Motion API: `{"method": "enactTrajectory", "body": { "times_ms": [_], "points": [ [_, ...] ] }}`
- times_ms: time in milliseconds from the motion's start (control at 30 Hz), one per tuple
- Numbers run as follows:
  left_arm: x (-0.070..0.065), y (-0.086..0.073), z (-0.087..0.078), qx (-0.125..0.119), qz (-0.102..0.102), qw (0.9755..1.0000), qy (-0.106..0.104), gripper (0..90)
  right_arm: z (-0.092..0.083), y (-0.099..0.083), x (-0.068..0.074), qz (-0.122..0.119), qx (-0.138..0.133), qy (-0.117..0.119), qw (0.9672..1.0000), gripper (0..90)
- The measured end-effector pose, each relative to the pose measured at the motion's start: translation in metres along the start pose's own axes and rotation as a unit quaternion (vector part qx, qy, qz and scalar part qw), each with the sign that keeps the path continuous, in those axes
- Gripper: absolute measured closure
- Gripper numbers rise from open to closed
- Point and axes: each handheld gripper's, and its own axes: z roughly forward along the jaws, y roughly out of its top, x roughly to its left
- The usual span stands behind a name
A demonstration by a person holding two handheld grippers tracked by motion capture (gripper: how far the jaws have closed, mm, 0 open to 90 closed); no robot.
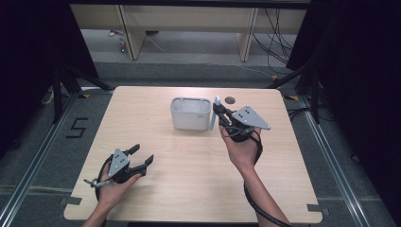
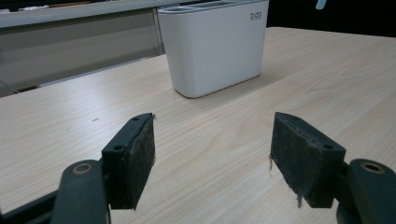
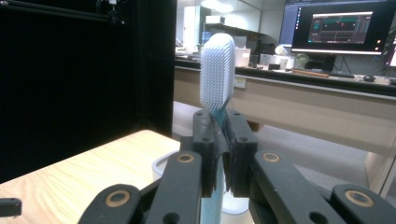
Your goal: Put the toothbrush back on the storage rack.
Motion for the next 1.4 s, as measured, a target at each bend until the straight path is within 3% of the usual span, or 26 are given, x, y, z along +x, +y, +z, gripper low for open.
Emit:
{"method": "enactTrajectory", "body": {
  "times_ms": [67, 233, 300, 333, 633, 667, 700, 867, 1067, 1167, 1400],
  "points": [
    [0.0, -0.002, 0.002, -0.01, 0.0, 0.9999, -0.002, 29.3, 0.002, 0.002, 0.0, 0.003, -0.003, -0.002, 1.0, 84.8],
    [-0.001, -0.002, 0.0, -0.004, 0.0, 1.0, 0.002, 28.9, 0.007, 0.008, -0.003, -0.002, -0.013, -0.01, 0.9999, 84.8],
    [-0.001, -0.003, 0.001, -0.015, -0.001, 0.9999, 0.0, 28.9, 0.009, 0.009, -0.006, -0.009, -0.016, -0.015, 0.9997, 84.8],
    [-0.001, -0.003, -0.001, -0.005, -0.001, 1.0, 0.004, 29.0, 0.01, 0.01, -0.006, -0.001, -0.011, -0.015, 0.9998, 84.8],
    [-0.001, -0.003, 0.001, -0.015, 0.0, 0.9999, 0.005, 29.3, 0.018, 0.015, -0.012, -0.009, -0.022, -0.022, 0.9995, 84.8],
    [-0.001, -0.003, 0.001, -0.015, 0.0, 0.9999, 0.005, 29.3, 0.02, 0.016, -0.012, 0.001, -0.02, -0.016, 0.9997, 84.8],
    [-0.001, -0.003, 0.001, -0.015, 0.0, 0.9999, 0.005, 29.3, 0.021, 0.016, -0.013, -0.007, -0.02, -0.024, 0.9995, 84.8],
    [-0.002, -0.002, -0.001, -0.004, 0.001, 1.0, 0.009, 29.2, 0.026, 0.018, -0.013, 0.006, -0.016, -0.019, 0.9997, 84.8],
    [-0.001, -0.003, 0.001, -0.015, -0.001, 0.9999, 0.006, 29.1, 0.033, 0.02, -0.017, -0.002, -0.027, -0.028, 0.9992, 84.8],
    [-0.002, -0.002, -0.001, -0.002, 0.0, 1.0, 0.009, 29.2, 0.036, 0.022, -0.019, -0.006, -0.03, -0.027, 0.9992, 84.8],
    [-0.001, -0.003, 0.001, -0.014, -0.001, 0.9999, 0.005, 29.3, 0.044, 0.029, -0.02, 0.005, -0.027, -0.028, 0.9992, 84.8]
  ]
}}
